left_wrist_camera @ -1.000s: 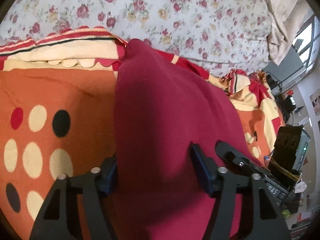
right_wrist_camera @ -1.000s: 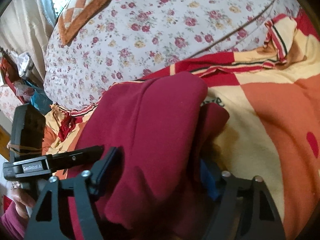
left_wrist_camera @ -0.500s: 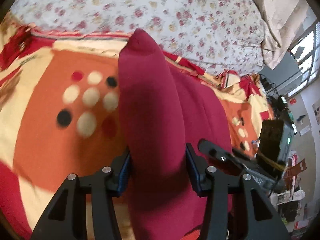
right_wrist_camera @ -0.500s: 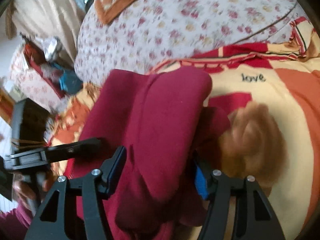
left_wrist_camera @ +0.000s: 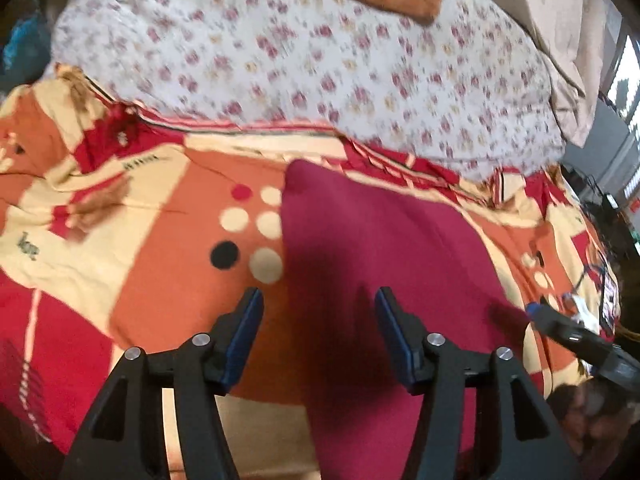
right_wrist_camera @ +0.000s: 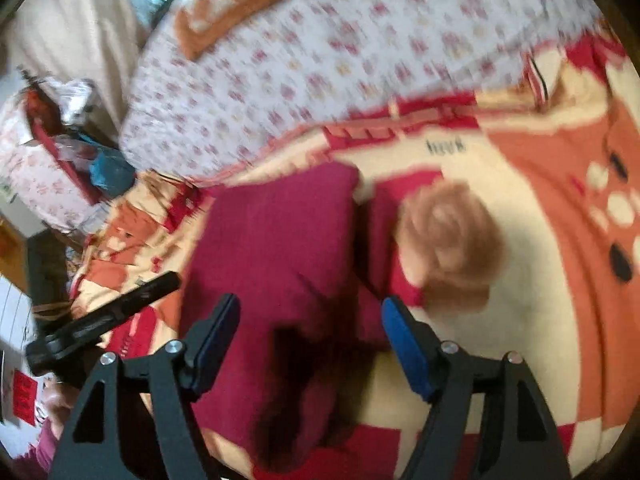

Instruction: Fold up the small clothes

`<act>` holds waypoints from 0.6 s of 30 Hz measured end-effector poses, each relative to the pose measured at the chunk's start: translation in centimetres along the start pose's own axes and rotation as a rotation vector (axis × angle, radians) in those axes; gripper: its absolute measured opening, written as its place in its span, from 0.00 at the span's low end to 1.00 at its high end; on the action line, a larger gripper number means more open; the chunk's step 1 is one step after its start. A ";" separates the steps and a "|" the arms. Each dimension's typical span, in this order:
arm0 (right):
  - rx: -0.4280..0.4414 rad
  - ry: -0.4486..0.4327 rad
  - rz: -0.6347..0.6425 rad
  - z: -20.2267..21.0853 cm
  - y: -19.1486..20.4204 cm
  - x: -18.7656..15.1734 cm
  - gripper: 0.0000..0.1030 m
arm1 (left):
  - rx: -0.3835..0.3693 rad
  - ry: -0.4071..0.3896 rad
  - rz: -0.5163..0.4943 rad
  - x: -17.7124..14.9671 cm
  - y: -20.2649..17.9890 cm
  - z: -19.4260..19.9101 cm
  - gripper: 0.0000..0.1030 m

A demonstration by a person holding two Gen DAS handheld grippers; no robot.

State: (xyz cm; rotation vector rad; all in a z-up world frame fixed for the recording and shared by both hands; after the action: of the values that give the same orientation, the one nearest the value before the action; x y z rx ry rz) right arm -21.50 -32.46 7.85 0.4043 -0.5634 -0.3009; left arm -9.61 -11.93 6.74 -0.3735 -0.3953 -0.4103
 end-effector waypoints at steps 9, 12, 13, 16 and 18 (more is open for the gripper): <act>-0.096 0.059 0.227 -2.7 4.4 -1.1 0.74 | 0.122 -0.100 0.001 -0.6 0.5 3.0 0.36; -0.169 0.133 0.242 -4.8 3.2 -2.2 0.73 | 0.130 -0.111 -0.016 -0.7 0.3 3.4 0.36; -0.209 0.143 0.267 -5.4 2.8 -2.5 0.73 | 0.133 -0.113 -0.018 -0.8 0.2 3.4 0.36; -0.244 0.139 0.318 -4.9 3.5 -2.9 0.72 | 0.141 -0.113 -0.019 -0.9 0.2 3.5 0.36; -0.233 0.131 0.327 -4.1 4.3 -2.8 0.72 | 0.154 -0.115 -0.025 -1.0 0.0 3.5 0.36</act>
State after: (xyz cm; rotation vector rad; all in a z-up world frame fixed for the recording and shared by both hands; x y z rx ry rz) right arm -20.76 -26.42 5.37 0.1012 -0.4508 -0.0235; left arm -11.43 -10.14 9.34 -0.2426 -0.5410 -0.3809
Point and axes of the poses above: each gripper's, at about its wrist camera, not at the fingertips, and z roughly against the way its jaws point, y to its left, x to its top, the point moved 6 cm from there along -z, roughly the way its jaws point, and after that the axes turned 12 degrees about y, right-handed, at the moved point
